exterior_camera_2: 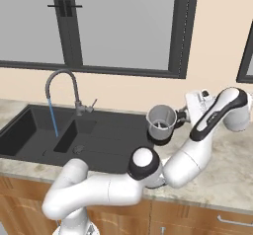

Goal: Turn on the sink faucet and place the jug under the water for a few seconds to fill it up.

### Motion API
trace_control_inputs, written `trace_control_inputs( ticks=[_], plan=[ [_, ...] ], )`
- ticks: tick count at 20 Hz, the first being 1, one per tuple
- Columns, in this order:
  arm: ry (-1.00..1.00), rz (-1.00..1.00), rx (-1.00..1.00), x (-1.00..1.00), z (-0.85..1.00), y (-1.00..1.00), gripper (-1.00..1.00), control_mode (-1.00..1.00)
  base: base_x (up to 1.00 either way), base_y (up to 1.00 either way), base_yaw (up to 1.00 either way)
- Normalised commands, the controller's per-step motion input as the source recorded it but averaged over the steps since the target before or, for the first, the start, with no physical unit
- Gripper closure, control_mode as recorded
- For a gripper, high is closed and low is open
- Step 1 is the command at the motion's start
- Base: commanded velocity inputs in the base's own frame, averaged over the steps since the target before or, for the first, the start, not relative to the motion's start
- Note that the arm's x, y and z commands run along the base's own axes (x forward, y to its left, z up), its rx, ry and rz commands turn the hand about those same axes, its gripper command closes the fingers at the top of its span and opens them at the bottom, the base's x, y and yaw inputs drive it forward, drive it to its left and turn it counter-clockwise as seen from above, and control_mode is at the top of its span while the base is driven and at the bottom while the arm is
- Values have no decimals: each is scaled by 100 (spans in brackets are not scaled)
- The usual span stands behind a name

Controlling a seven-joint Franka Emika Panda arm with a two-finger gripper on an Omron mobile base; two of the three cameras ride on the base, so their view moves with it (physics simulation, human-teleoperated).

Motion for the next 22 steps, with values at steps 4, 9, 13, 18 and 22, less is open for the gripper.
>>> trace_control_inputs(
  ticks=[4, 9, 13, 18, 22],
  plan=[
    [-10, 9, -13, -45, -33, 100, 100, -100, 0, 0, 0],
    [-12, 9, -13, -70, -23, 100, 100, -100, 0, 0, 0],
    [-6, 1, -8, -68, -2, 100, 100, -100, 0, 0, 0],
    [-3, -12, -2, -23, 10, 100, 100, -100, 0, 0, 0],
    [0, -33, 0, 0, 6, 99, 100, -100, 0, 0, 0]
  ],
)
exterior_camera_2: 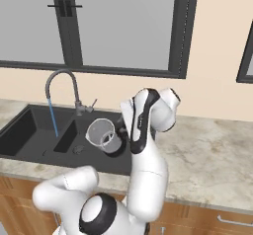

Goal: Turn on the sink faucet and place the jug under the water for a few seconds to fill it up.

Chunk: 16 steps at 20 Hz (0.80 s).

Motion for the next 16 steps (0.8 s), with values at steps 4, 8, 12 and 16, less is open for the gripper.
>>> trace_control_inputs(
  ticks=[4, 8, 12, 16],
  plan=[
    [0, -50, 0, -3, 0, 91, 100, -100, 0, 0, 0],
    [6, -52, 0, 0, 0, 87, 100, -100, 0, 0, 0],
    [13, -45, 0, 0, 0, 83, 100, -100, 0, 0, 0],
    [20, -31, 5, 1, 0, 80, 100, -100, 0, 0, 0]
  ],
)
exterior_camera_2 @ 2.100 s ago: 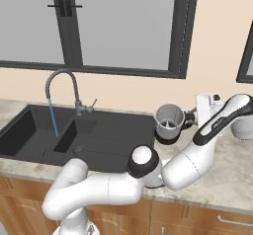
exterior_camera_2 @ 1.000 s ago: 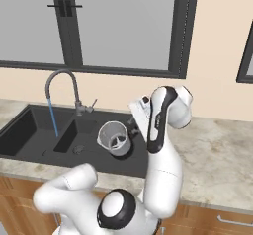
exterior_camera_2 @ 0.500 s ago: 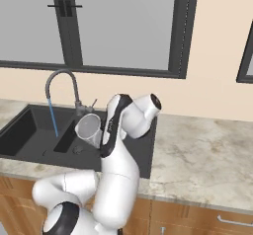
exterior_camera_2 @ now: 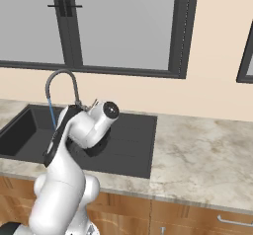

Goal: Turn on the sink faucet and place the jug under the water for a few seconds to fill it up.

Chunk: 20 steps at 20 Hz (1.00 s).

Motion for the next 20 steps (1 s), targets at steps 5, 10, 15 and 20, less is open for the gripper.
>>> trace_control_inputs(
  ticks=[5, 10, 15, 20],
  plan=[
    [19, -11, 15, 22, 13, 60, 100, -100, 0, 0, 0],
    [13, -1, 23, 32, 33, 46, 100, -100, 0, 0, 0],
    [12, 0, 29, 28, 62, 24, 100, -100, 0, 0, 0],
    [6, 0, 20, 25, 23, 18, 100, -100, 0, 0, 0]
  ],
)
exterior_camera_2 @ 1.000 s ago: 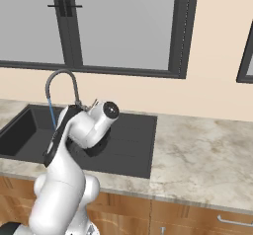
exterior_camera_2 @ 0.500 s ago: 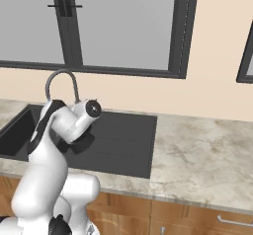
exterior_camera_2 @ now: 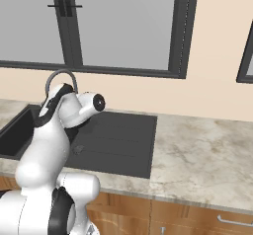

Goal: Turn on the sink faucet and place the jug under the water for a few seconds to fill it up.

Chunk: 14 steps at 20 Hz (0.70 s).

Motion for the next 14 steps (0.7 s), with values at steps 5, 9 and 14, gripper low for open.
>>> trace_control_inputs(
  ticks=[5, 9, 14],
  plan=[
    [-1, 0, 4, 2, -16, 32, 100, -100, 0, 0, 0],
    [-3, 0, 2, 0, -38, 31, 100, -100, 0, 0, 0],
    [-7, 0, 2, 0, -35, 32, 100, -100, 0, 0, 0]
  ],
)
